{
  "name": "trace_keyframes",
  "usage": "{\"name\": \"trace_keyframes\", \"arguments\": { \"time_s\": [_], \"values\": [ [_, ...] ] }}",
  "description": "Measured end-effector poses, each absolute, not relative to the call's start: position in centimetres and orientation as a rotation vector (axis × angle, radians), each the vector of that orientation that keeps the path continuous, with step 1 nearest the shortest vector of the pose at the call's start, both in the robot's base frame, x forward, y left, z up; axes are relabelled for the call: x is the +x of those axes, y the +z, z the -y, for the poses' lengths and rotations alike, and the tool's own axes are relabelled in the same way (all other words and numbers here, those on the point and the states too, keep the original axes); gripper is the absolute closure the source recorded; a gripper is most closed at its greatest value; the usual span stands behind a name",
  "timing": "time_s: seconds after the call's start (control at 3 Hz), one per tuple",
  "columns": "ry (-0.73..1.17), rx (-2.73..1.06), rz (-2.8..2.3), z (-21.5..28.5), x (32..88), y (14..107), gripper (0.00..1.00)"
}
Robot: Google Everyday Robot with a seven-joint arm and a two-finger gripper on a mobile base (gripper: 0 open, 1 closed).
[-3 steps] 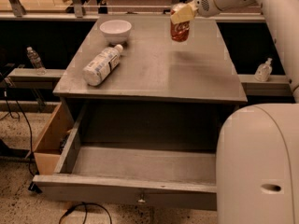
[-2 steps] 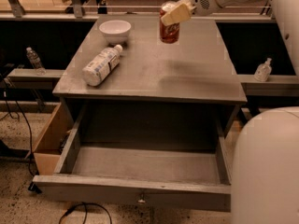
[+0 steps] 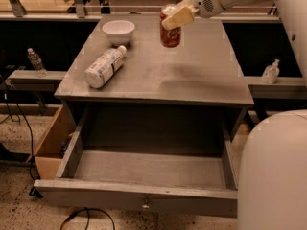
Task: Move coke can near blue plastic bottle
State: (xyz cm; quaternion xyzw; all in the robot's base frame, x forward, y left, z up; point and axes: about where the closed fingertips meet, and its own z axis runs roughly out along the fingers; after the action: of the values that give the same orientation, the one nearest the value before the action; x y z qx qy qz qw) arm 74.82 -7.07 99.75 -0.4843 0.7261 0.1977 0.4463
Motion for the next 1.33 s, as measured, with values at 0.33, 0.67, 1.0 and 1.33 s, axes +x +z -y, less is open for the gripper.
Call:
{"name": "trace_keyframes", "arguments": {
  "time_s": [0.33,0.67,1.0,1.33],
  "values": [
    [0.595,-1.321,-1.769,2.1,74.1,97.6,1.00],
    [0.686,-1.445,-1.720,-3.0,72.8,95.9,1.00],
    [0.724,-1.533,-1.679,-6.5,71.7,94.9,1.00],
    [0.762,-1.562,-1.681,-8.2,70.7,93.6,1.00]
  ]
}}
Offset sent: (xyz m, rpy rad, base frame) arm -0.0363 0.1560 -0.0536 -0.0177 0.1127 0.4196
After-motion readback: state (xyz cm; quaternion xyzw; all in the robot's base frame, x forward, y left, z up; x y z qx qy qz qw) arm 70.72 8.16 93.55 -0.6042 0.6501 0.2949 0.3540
